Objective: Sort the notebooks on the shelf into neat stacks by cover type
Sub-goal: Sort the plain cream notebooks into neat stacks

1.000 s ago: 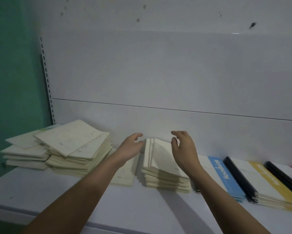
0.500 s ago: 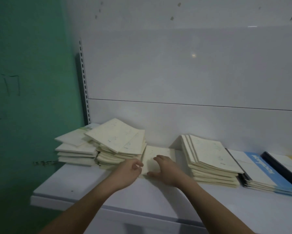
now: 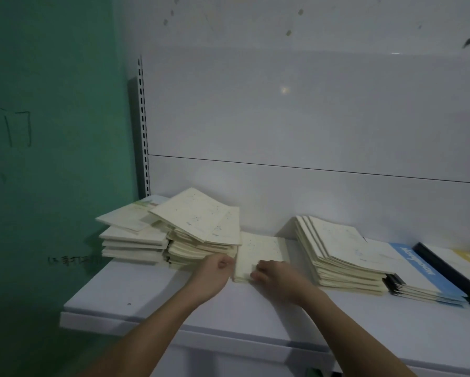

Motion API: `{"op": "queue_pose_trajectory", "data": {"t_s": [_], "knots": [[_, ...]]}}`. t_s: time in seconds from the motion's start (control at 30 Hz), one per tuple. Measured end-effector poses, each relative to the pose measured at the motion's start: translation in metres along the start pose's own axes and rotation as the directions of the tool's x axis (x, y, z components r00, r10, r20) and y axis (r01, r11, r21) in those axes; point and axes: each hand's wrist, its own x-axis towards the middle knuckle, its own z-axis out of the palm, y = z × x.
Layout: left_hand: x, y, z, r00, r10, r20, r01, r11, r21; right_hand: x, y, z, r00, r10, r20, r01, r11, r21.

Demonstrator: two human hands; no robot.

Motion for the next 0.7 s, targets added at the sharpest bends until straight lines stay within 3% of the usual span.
{"op": "queue_pose_trajectory", "data": {"t_s": [0.2,0.43,0.5,0.57,0.63,0.7], "knots": [[0.000,0.001,0.018,0.999,-0.041,-0.004,0.040,0.998,-0.047,-0.003,0.005,0.005,0.998,-0.028,-0.048,0.028,1.000,0.005],[-0.002,0.000,0.029,0.990,-0.141,-0.021,0.133,0.967,-0.216,-0.019,0.019,-0.004,0.985,-0.064,-0.162,0.068,0.998,0.017],[-0.002,0.008,0.034,0.980,-0.198,0.020,0.190,0.900,-0.393,-0.030,0.025,-0.007,0.972,-0.091,-0.219,0.099,0.995,0.027],[-0.003,0.018,0.040,0.957,-0.241,0.159,0.288,0.751,-0.594,-0.038,0.029,-0.013,0.951,-0.123,-0.283,0.148,0.987,0.069],[-0.005,0.029,0.044,0.912,-0.262,0.315,0.410,0.596,-0.690,-0.047,0.029,-0.021,0.932,-0.171,-0.319,0.218,0.969,0.119],[-0.006,0.037,0.049,0.892,-0.285,0.351,0.452,0.537,-0.712,-0.057,0.027,-0.027,0.928,-0.235,-0.290,0.281,0.951,0.128]]}}
